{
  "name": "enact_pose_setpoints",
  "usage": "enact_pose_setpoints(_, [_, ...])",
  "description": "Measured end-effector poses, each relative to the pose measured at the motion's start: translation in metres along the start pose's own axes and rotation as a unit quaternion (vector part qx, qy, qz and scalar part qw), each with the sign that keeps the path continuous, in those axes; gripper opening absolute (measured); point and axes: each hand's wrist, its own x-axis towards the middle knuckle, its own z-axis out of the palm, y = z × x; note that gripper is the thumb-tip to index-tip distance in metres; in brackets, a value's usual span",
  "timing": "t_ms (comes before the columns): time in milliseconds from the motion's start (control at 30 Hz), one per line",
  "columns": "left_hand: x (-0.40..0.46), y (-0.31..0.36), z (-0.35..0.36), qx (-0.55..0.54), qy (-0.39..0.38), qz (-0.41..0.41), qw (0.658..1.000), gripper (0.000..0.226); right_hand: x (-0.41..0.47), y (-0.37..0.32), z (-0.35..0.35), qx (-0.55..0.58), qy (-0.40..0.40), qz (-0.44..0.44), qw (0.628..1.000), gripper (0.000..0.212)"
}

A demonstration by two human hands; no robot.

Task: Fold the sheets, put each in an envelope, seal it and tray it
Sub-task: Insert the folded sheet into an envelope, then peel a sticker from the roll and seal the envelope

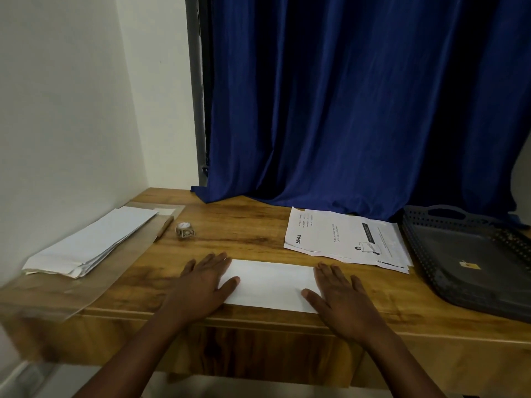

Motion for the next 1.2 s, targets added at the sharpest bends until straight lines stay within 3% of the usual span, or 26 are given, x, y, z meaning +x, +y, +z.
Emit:
enact_pose_setpoints(100, [0.0, -0.005, -0.002, -0.073, 0.038, 0.012, 0.996, 0.063, 0.001, 0.002, 0.002, 0.007, 0.01, -0.001, 1.0, 0.129])
enact_pose_setpoints(200, [0.004, -0.013, -0.016, -0.197, 0.13, 0.002, 0.972, 0.047, 0.001, 0.002, 0.002, 0.005, 0.012, 0.002, 1.0, 0.13])
enact_pose_setpoints(333, [0.026, -0.049, -0.045, -0.156, 0.192, -0.05, 0.968, 0.052, 0.002, 0.0, -0.001, 0.008, -0.004, 0.004, 1.0, 0.122])
enact_pose_setpoints(467, [0.06, -0.094, -0.073, -0.057, 0.097, -0.116, 0.987, 0.076, 0.003, 0.001, -0.003, 0.009, -0.02, 0.003, 1.0, 0.122])
enact_pose_setpoints(600, [0.084, -0.11, -0.078, -0.035, 0.021, -0.126, 0.991, 0.084, 0.006, 0.0, -0.005, 0.014, -0.029, 0.006, 0.999, 0.122])
enact_pose_setpoints(733, [0.099, -0.115, -0.068, -0.028, 0.025, -0.129, 0.991, 0.068, 0.005, -0.001, -0.008, 0.019, -0.031, 0.005, 0.999, 0.125])
enact_pose_setpoints(933, [0.098, -0.084, -0.071, -0.106, 0.051, -0.136, 0.984, 0.056, 0.005, -0.001, -0.008, 0.028, -0.02, 0.007, 0.999, 0.124])
enact_pose_setpoints(1000, [0.09, -0.057, -0.069, -0.182, 0.096, -0.118, 0.971, 0.059, 0.004, -0.001, -0.009, 0.034, -0.018, 0.007, 0.999, 0.125])
enact_pose_setpoints(1067, [0.079, -0.023, -0.061, -0.308, 0.122, -0.096, 0.939, 0.052, 0.002, -0.001, -0.01, 0.041, -0.014, 0.005, 0.999, 0.125])
enact_pose_setpoints(1133, [0.069, 0.014, -0.047, -0.447, 0.091, -0.057, 0.888, 0.046, 0.001, -0.002, -0.01, 0.051, -0.008, 0.004, 0.999, 0.123])
enact_pose_setpoints(1200, [0.06, 0.05, -0.033, -0.511, 0.059, -0.015, 0.858, 0.039, 0.0, -0.002, -0.008, 0.059, 0.005, 0.003, 0.998, 0.121])
